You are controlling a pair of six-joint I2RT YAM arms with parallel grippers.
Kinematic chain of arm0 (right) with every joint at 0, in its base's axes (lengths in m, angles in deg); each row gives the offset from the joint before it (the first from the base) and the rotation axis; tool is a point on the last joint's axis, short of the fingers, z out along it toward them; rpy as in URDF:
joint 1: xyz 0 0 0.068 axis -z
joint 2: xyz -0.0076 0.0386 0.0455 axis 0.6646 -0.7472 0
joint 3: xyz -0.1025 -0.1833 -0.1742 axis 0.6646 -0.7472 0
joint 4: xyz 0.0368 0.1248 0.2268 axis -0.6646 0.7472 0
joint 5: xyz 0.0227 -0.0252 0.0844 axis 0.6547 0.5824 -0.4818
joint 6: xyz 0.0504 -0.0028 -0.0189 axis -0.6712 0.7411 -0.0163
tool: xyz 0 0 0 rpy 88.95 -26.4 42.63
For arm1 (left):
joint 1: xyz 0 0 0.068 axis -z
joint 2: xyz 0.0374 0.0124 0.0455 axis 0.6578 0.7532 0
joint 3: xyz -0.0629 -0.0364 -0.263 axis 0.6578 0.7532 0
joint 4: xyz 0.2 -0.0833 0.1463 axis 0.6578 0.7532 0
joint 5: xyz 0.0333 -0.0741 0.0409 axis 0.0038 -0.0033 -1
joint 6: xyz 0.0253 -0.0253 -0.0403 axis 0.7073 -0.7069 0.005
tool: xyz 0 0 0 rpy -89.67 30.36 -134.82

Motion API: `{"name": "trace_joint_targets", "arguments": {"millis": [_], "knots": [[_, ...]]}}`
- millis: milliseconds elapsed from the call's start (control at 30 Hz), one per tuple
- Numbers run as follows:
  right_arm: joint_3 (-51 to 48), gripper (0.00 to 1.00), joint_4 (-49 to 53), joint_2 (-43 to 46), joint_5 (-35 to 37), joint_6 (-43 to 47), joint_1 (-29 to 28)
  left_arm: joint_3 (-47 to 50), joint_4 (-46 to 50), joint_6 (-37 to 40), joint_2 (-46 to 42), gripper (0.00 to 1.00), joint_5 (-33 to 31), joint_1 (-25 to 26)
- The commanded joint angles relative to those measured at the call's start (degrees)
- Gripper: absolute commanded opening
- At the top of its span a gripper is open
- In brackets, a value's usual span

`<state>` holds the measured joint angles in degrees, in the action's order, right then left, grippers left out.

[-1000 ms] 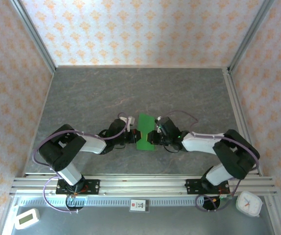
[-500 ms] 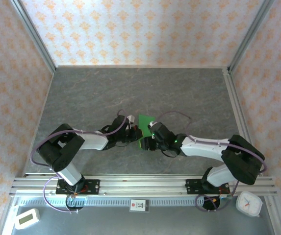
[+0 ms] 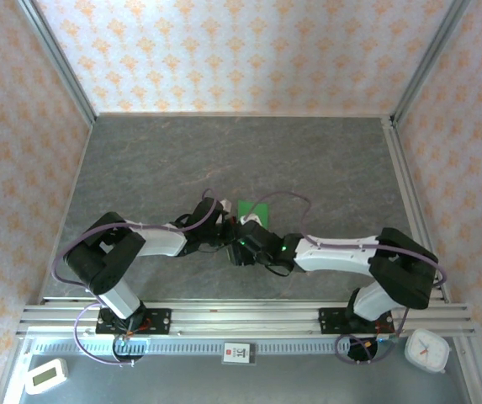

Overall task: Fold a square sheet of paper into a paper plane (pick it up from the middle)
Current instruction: Third fold the triangle at the center of the table.

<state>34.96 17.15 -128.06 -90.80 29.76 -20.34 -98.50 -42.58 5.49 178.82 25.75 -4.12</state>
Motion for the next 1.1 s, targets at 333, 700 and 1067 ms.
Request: {"name": "trace_joint_targets", "arguments": {"millis": [333,700,1067], "knots": [[1.23,0.46,3.62,-0.82,5.08,-0.52,-0.84,-1.19,1.13,-0.23,0.98,0.0,0.46,0.14],[1.27,0.0,4.21,0.57,4.76,0.03,-0.8,-1.0,1.0,0.46,0.99,0.0,0.19,0.16],[1.64,0.0,3.25,-1.37,0.72,3.97,-0.76,-0.38,4.96,5.68,-3.43,0.05,-2.74,-1.69]]}}
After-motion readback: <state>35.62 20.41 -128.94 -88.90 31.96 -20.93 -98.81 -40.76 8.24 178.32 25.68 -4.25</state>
